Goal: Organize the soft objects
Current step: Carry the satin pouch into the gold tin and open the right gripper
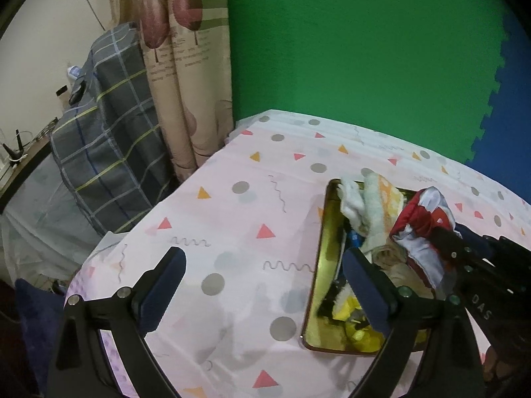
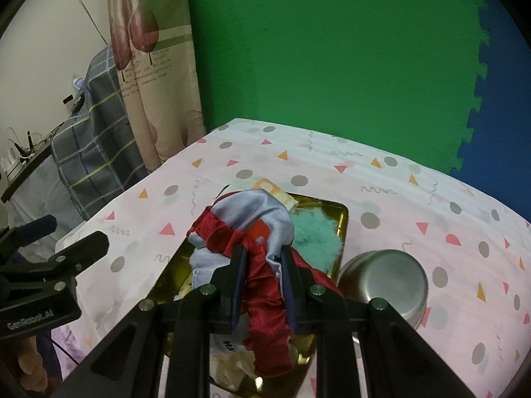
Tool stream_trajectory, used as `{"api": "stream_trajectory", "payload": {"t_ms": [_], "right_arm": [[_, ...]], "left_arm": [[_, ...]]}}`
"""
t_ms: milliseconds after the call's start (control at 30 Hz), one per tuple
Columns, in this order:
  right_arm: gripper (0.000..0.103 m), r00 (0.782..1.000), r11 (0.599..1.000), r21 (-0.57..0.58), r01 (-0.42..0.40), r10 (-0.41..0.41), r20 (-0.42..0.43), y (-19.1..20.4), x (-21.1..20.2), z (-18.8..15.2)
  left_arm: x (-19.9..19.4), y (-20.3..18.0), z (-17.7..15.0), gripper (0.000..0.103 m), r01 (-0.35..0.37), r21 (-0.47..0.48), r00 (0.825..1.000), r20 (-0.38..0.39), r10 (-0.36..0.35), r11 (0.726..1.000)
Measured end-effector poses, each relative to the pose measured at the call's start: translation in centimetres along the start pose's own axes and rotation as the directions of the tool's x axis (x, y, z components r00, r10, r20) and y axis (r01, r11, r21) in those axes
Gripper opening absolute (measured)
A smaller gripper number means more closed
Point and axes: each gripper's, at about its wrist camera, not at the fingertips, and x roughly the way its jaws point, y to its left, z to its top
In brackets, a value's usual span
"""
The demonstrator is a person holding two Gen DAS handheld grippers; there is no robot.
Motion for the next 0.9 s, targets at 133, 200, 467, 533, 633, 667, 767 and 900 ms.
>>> {"api": "stream_trajectory", "payload": {"t_ms": [133,200,467,533,633,667,767,900], "right_arm": [[0.021,1.0,1.0,-0.003,-0.005,0.005,-0.009,0.7,0.9,0.3],[0.021,1.0,1.0,-0.008,-0.003,0.003,-0.014,1.2,1.4,0.4],[0.024,0.999,1.0,-0.011,0.01,-0.011,-0.052,1.6,3.0,-0.4],[0.025,0.998,1.0,-0.009,0.024,-0.024,-0.053,1.5,3.1,-0.6],[0.032,0.998,1.0,-0.002,0.019,-0.019,-0.057,1.4,3.1,-0.7],[0.035,0.998,1.0,-0.002,0.022,-0.022,-0.06,1.3,2.9,-0.8],[0.047,0.999,1.0,-0.007,0.022,-0.023,-0.047,1.4,2.3,-0.9],[0.059,0.998,1.0,0.005,0.029,-0.029,-0.049,1.4,1.4,-1.1]], "left_arm": [[0.1,1.0,0.2,0.095,-0.003,-0.028,1.0,-0.005,0.003,1.0],[0.2,1.3,0.3,0.095,-0.007,-0.04,1.0,-0.01,0.006,0.999],[0.0,1.2,0.2,0.095,0.011,-0.043,1.0,-0.016,-0.012,0.999],[0.0,0.9,0.2,0.095,0.014,-0.037,1.0,-0.017,-0.015,0.999],[-0.1,0.7,0.1,0.095,0.02,-0.033,1.0,-0.019,-0.02,0.999],[-0.1,0.6,0.1,0.095,0.022,-0.032,1.0,-0.019,-0.023,0.999],[-0.2,0.2,0.1,0.095,0.035,-0.028,0.999,-0.023,-0.036,0.999],[-0.3,-0.1,0.1,0.095,0.036,-0.019,0.999,-0.024,-0.037,0.999]]}}
